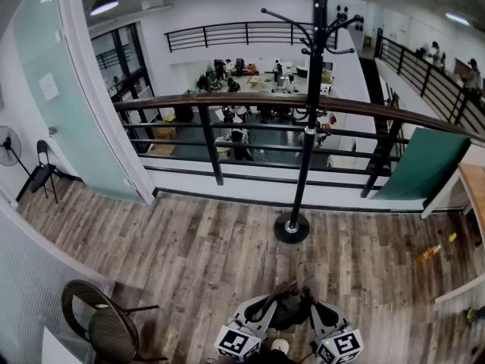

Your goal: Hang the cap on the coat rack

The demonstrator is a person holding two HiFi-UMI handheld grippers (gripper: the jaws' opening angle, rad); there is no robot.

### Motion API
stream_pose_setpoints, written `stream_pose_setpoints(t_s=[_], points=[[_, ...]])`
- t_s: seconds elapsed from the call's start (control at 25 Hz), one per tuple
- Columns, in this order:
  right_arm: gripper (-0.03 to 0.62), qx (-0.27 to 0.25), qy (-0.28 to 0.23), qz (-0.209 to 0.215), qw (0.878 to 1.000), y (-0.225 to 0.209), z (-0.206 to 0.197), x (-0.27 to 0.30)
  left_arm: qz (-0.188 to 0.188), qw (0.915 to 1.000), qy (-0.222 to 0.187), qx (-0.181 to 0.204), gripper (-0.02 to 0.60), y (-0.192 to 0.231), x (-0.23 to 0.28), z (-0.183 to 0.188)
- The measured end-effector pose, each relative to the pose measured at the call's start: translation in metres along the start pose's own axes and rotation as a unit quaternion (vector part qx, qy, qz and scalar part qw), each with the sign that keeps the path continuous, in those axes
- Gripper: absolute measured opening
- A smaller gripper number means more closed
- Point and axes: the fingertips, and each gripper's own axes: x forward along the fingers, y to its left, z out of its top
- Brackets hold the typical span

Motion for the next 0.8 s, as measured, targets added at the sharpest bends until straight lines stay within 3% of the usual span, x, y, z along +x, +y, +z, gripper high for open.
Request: stream_pose_setpoints(t_s=[0.28,0.56,0.8], points=[[0.014,-0.034,0.002,-0.022,0.999,0.011,0.005,0.008,0.034,0.9994,-0.002,0.01,0.035,0.008,-0.017,-0.006],[0.015,-0.017,-0.007,-0.011,1.0,0.013,0.007,-0.003,0.039,0.999,-0.011,0.017,0.035,-0.003,-0.019,0.003],[0.021,-0.038,-0.012,-0.023,0.999,-0.002,0.014,-0.01,0.047,0.9987,-0.014,0.016,0.037,-0.014,-0.009,0.004]])
